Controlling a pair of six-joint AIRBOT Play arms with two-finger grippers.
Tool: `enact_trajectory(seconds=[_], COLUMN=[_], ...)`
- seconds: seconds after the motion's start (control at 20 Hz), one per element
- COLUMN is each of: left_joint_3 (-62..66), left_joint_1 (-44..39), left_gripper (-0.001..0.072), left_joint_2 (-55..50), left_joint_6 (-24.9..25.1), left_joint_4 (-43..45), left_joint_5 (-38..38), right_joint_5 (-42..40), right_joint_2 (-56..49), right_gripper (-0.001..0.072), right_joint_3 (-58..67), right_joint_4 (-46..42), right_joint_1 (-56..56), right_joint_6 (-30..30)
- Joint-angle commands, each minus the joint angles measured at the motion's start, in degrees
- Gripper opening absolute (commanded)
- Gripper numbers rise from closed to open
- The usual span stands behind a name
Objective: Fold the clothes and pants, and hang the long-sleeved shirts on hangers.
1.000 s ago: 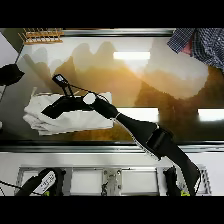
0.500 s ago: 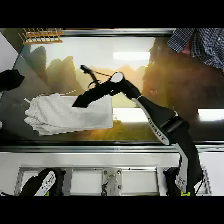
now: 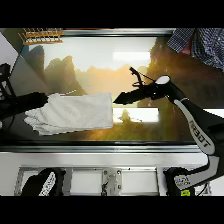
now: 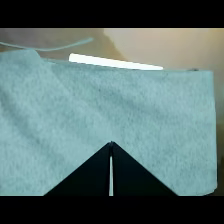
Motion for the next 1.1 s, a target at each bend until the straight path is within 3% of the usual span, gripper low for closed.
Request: enact_trajectory(seconds=[0.0,0.25,0.5,0.65,0.9,1.05], left_joint_3=[-1.38,3.43,7.43,7.43,7.43,7.43], left_joint_1=[-4.85,-7.41,-8.87,-8.85,-8.81,-8.81], left_gripper=[0.0009,0.0009,0.0009,0.0009,0.0009,0.0009], left_joint_2=[-0.63,-5.40,-8.83,-8.85,-8.87,-8.87], left_joint_6=[0.00,0.00,0.09,0.09,0.09,0.13], left_joint_4=[0.02,-0.02,0.00,0.00,0.02,0.02], left_joint_5=[1.79,-1.11,-4.48,-4.72,-4.90,-5.35], right_joint_5=[-8.41,-4.98,-6.14,-12.68,-24.76,-27.87], right_joint_2=[5.97,3.56,1.88,1.88,1.03,-2.34], right_gripper=[0.0713,0.0714,0.0701,0.0575,0.0576,0.0578], right_joint_3=[-12.94,-15.37,-15.37,-15.23,-13.60,-10.01], right_joint_4=[1.01,14.40,11.89,6.23,5.99,5.99], right_joint_1=[-3.17,-2.75,-2.64,-1.09,5.90,9.86], right_joint_6=[0.63,1.84,-3.82,-2.93,0.66,6.34])
